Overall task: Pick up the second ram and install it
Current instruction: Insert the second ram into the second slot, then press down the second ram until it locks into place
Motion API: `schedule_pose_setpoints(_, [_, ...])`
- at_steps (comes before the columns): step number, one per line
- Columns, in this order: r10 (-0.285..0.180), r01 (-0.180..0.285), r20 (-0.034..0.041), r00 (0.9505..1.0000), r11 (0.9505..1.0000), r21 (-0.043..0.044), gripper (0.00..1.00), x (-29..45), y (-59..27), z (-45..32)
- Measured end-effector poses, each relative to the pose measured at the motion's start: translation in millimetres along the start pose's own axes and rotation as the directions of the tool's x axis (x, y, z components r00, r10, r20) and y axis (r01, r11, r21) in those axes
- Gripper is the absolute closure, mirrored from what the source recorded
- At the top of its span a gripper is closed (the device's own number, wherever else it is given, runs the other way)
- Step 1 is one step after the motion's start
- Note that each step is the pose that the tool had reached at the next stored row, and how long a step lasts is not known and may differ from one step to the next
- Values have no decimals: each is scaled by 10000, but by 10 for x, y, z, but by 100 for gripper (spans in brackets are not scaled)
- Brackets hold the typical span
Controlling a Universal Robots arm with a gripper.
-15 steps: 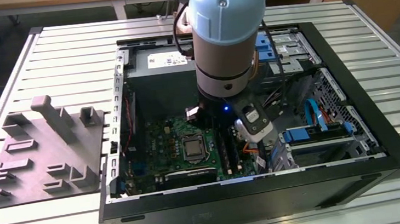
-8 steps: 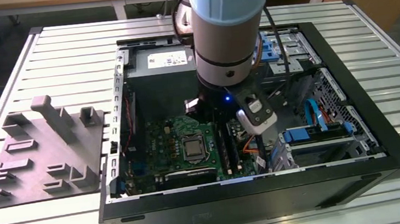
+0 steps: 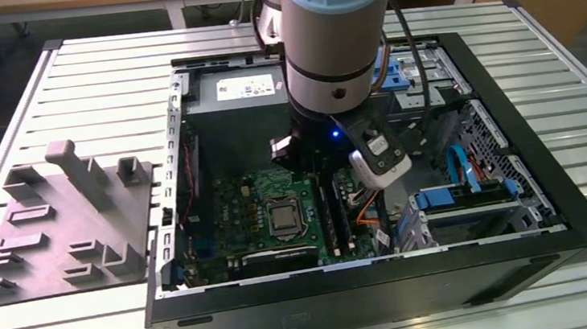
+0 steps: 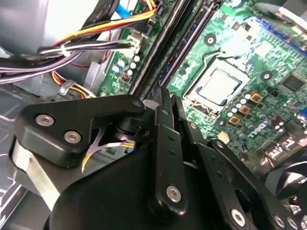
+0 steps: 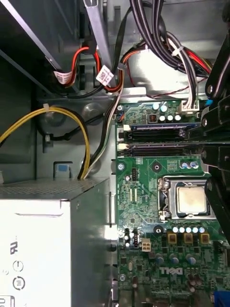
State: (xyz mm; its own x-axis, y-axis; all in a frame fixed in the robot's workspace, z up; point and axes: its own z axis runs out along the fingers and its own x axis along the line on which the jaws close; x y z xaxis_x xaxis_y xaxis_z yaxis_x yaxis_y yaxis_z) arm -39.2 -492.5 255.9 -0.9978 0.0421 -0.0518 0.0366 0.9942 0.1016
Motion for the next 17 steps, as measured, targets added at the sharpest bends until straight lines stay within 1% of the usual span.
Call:
schedule_pose_setpoints(2, [19,-19,8,10000,9999,139,81,0,-3,-5])
schedule_pose_setpoints(3, [27,-27,12,10000,9998,186,81,-1,-6,-5])
schedule_pose_setpoints(4, [37,-37,13,10000,9998,212,81,-1,-10,-6])
schedule_pose_setpoints(12, [60,-61,15,10000,9997,221,81,-3,-67,-13])
schedule_pose_setpoints(17, [61,-61,16,10000,9997,220,81,-3,-70,-12])
